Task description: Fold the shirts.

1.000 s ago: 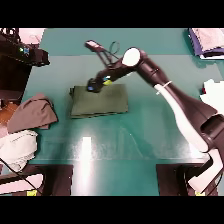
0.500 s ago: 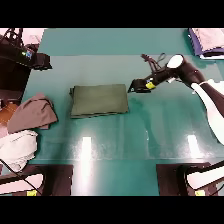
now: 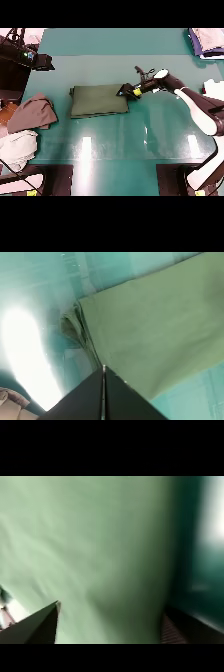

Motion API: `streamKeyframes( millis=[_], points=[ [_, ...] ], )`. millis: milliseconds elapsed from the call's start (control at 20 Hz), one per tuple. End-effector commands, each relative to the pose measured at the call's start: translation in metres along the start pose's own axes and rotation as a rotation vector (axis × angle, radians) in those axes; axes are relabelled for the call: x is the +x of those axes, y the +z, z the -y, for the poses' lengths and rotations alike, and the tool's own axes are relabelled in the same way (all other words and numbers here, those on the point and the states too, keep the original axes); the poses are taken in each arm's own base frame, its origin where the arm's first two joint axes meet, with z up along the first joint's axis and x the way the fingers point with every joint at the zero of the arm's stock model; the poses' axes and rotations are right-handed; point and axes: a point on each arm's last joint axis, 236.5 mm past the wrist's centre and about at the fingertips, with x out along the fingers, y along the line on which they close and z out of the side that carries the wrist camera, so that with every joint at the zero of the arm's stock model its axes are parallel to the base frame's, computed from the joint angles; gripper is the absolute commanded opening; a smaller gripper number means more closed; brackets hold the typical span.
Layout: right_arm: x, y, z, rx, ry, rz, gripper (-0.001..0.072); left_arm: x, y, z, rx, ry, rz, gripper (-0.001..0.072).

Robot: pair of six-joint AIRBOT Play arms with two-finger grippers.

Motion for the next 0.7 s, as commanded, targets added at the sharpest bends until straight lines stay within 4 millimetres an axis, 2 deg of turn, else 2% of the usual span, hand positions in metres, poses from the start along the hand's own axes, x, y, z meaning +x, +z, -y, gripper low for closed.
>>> streamKeyframes(
  millis=[0,100,150,200,300,400,500,650],
  points=[
    [0.039,-0.006,-0.028,-0.026,0.092,-0.036,0.0515,0.000,0.000,0.001,0.000,-0.003,0.001,0.0026],
    [0.050,-0.011,-0.040,-0.087,0.096,-0.053,0.0318,0.000,0.000,0.001,0.000,-0.003,0.001,0.0027],
    [0.052,-0.012,-0.047,-0.118,0.100,-0.054,0.0148,0.000,0.000,0.001,0.000,-0.003,0.001,0.0027],
    [0.050,-0.010,-0.054,-0.135,0.109,-0.051,0.0020,0.000,0.000,0.001,0.000,-0.003,0.001,0.0027],
    [0.039,-0.006,-0.071,-0.175,0.134,-0.059,0.0017,0.000,0.000,0.001,-0.001,-0.004,0.000,0.0027],
    [0.012,0.002,-0.083,-0.196,0.151,-0.035,0.0017,0.000,-0.001,0.003,-0.002,-0.012,-0.005,0.0027],
    [-0.031,0.017,-0.081,-0.214,0.119,0.045,0.0017,0.000,-0.003,0.004,-0.003,-0.014,-0.012,0.0027],
    [-0.116,0.030,-0.044,-0.221,-0.025,0.190,0.0016,0.000,-0.001,0.010,-0.008,-0.042,-0.004,0.0027]
  ],
)
